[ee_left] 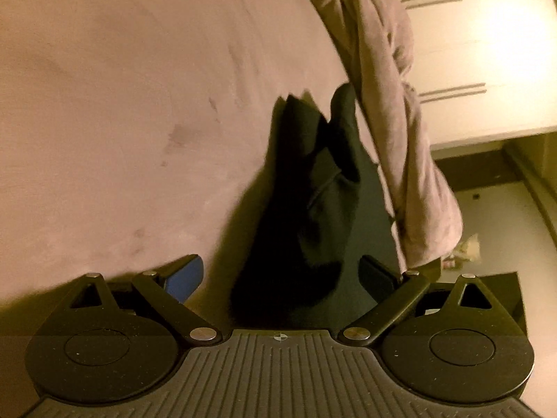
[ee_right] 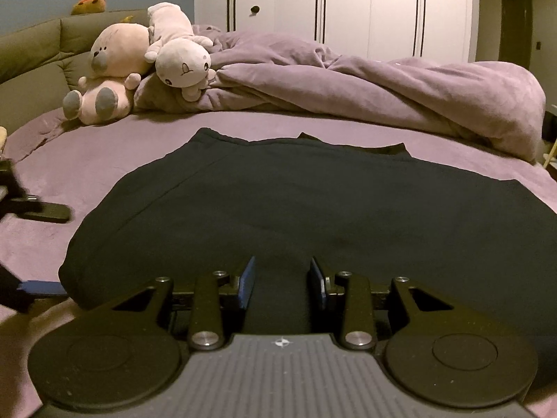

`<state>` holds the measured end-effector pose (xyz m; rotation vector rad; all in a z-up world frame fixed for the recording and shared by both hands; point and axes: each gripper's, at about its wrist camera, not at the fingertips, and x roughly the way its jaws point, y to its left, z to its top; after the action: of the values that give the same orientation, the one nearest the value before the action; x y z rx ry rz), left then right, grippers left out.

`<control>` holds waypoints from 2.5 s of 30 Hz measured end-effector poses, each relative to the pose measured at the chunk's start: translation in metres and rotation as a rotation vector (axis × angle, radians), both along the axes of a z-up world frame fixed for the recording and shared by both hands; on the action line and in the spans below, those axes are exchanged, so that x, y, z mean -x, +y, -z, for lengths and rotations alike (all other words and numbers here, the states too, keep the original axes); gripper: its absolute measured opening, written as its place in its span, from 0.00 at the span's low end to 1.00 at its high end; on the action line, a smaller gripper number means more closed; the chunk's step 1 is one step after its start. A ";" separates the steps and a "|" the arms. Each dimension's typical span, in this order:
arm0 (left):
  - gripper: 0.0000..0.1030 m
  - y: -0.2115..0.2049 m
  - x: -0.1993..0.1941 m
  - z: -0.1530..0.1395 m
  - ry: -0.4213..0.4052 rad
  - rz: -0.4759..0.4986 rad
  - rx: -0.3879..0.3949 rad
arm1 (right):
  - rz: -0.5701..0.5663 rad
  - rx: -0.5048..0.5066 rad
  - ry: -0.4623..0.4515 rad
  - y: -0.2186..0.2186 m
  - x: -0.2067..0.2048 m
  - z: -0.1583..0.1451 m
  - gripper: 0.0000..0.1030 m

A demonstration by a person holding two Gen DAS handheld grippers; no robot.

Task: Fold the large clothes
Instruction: 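Lower both grippers onto the jacket edge and pinch the fabric, then lift the pinched jacket edge with both grippers and fold it over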

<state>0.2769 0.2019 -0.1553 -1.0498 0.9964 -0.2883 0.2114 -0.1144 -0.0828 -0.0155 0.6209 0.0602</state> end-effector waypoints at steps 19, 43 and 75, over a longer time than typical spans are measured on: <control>0.67 -0.052 -0.067 0.007 -0.029 0.052 -0.051 | 0.072 0.010 -0.019 -0.017 -0.006 0.004 0.29; 0.56 -0.059 -0.059 -0.023 -0.047 0.052 -0.157 | 0.108 -0.022 -0.016 -0.045 0.003 0.006 0.09; 0.52 -0.079 -0.055 -0.066 -0.073 0.083 -0.273 | 0.109 0.039 0.151 -0.047 -0.018 0.019 0.09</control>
<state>0.3317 0.1233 -0.0888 -0.7468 0.9842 -0.2482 0.2289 -0.1610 -0.1019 -0.0145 0.7730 -0.0566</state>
